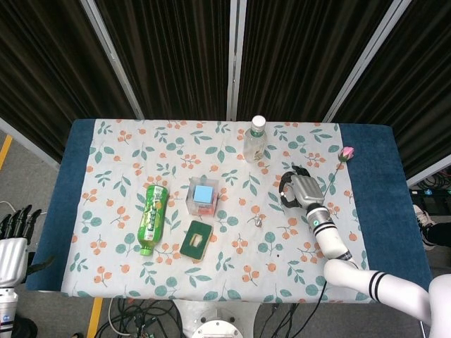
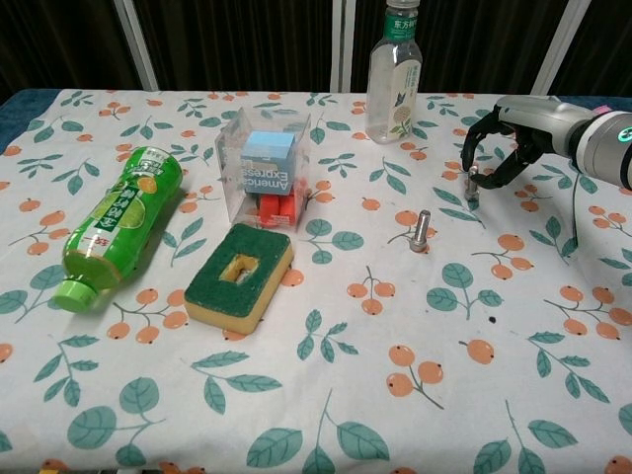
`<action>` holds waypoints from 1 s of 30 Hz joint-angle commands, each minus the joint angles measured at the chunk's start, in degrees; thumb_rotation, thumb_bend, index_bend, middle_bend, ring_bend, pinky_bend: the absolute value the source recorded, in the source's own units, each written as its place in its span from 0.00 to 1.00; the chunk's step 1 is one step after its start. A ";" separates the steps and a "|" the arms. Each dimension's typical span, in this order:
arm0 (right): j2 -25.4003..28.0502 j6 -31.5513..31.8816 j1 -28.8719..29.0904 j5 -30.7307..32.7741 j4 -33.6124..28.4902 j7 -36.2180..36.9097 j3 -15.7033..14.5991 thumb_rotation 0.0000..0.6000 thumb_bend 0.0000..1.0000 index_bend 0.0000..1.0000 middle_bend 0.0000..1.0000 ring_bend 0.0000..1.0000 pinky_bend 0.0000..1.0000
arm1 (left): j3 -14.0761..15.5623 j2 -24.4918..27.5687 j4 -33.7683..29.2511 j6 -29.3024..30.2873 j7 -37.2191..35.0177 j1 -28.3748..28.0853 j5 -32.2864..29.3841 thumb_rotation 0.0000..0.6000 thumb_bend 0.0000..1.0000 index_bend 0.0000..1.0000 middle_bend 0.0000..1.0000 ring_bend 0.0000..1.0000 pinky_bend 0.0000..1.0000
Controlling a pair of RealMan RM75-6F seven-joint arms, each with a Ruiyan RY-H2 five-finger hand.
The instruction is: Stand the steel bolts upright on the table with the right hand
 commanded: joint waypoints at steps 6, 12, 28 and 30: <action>0.15 -0.91 -0.27 -1.41 0.88 4.33 0.81 1.00 0.33 0.58 0.27 0.00 0.00 | 0.01 -0.01 -0.08 -0.07 0.12 -0.06 0.07 1.00 0.06 0.10 0.00 0.00 0.00; -0.01 -2.21 0.14 -1.40 1.80 5.72 0.64 1.00 0.33 0.55 0.27 0.00 0.00 | 0.05 0.08 -0.18 -0.01 0.11 0.05 0.00 1.00 0.06 0.10 0.00 0.00 0.00; 0.52 -2.69 0.45 -1.42 1.88 6.28 -0.49 1.00 0.33 0.44 0.26 0.00 0.00 | 0.03 0.11 -0.19 0.01 -0.16 0.03 0.13 1.00 0.06 0.10 0.00 0.00 0.00; 0.75 -2.53 0.38 -1.70 1.52 6.31 -0.67 1.00 0.33 0.43 0.26 0.00 0.00 | 0.02 0.13 -0.19 0.08 -0.17 0.06 0.16 1.00 0.06 0.10 0.00 0.00 0.00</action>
